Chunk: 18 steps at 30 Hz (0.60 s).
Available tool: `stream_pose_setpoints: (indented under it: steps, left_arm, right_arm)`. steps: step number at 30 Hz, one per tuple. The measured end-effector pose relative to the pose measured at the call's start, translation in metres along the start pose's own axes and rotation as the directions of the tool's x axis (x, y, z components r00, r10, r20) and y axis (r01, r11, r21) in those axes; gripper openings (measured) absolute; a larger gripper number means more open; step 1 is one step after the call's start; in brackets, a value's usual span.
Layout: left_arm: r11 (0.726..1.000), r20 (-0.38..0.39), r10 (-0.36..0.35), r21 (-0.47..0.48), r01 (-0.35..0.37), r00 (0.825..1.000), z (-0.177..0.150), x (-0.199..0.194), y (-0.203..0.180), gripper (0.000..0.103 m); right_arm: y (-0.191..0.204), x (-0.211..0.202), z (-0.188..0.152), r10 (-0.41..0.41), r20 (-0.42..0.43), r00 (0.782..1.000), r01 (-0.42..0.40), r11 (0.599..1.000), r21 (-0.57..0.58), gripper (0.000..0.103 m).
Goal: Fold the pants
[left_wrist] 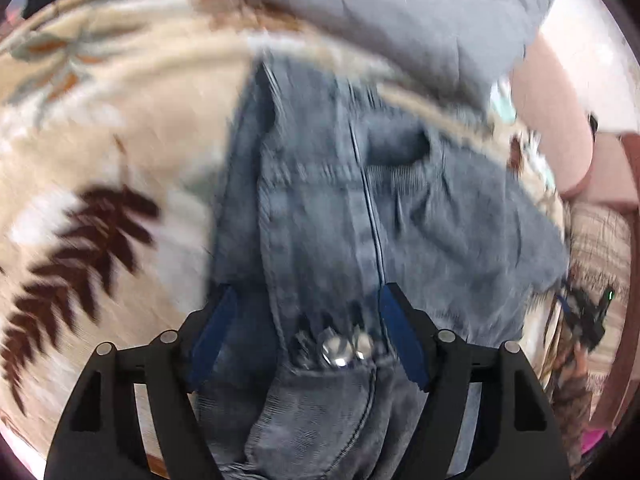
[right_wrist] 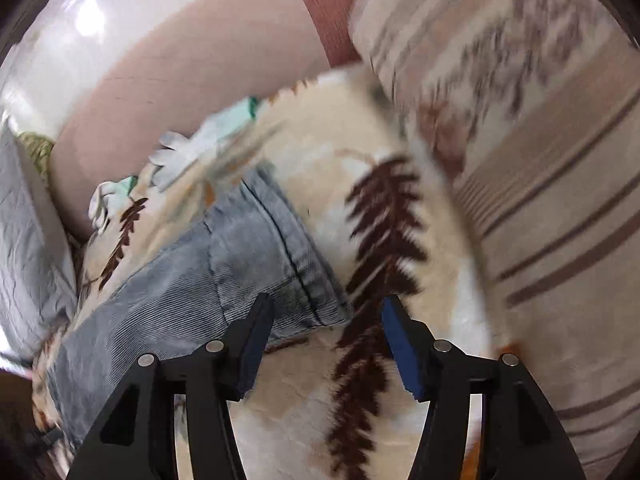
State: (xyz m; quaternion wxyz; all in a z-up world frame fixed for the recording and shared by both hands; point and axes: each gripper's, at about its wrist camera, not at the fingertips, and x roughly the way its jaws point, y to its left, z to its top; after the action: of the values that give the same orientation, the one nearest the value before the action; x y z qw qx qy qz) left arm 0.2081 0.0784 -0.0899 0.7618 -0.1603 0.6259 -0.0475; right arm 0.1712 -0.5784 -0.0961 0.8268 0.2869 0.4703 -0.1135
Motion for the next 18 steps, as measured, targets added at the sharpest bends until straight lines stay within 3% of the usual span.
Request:
stream_pose_setpoints:
  steps: [1,2,3,6,7,9,12,15,18]
  left_arm:
    - [0.999,0.006,0.039,0.029,-0.039,0.999,-0.003,0.002,-0.006,0.073]
    - [0.997,0.014,0.053,0.050,-0.054,0.998,-0.007,0.001,-0.012,0.055]
    - [0.997,0.008,0.034,0.073,-0.035,0.999,-0.008,-0.001,-0.019,0.046]
    - [0.993,0.045,0.056,0.105,-0.060,0.997,-0.011,-0.010,-0.030,0.041]
    - [0.991,0.050,0.069,0.113,-0.074,0.996,-0.010,-0.009,-0.031,0.041]
    - [0.985,0.020,0.128,0.115,-0.130,0.992,-0.002,0.011,-0.034,0.042]
    - [0.985,0.033,0.141,0.094,-0.144,0.989,0.001,0.015,-0.034,0.042]
    - [0.990,0.000,0.110,0.084,-0.110,0.994,0.002,0.001,-0.030,0.042]
    - [0.991,0.065,0.096,0.088,-0.102,0.993,0.006,-0.034,-0.018,0.042]
  right_arm:
    - [0.002,0.000,-0.002,0.023,0.015,1.000,-0.023,1.000,0.006,0.047]
    - [0.006,0.000,-0.002,0.033,0.025,0.999,-0.033,0.999,-0.008,0.014]
    - [0.013,-0.010,0.000,0.061,0.033,0.998,-0.059,0.998,-0.033,0.012]
    - [0.016,-0.049,0.009,0.069,0.136,0.988,-0.059,0.996,-0.071,0.012]
    - [0.012,-0.054,0.014,0.049,0.132,0.990,-0.041,0.997,-0.061,0.012]
    - [0.005,-0.042,0.015,-0.060,0.082,0.995,0.066,0.995,-0.072,0.013]
    - [-0.007,-0.003,0.000,-0.207,-0.047,0.977,0.200,0.973,-0.114,0.018]
    - [-0.002,-0.020,-0.001,-0.199,0.030,0.979,0.202,0.970,-0.135,0.031]
    - [-0.004,-0.053,0.012,-0.131,0.081,0.988,0.141,0.982,-0.129,0.039]
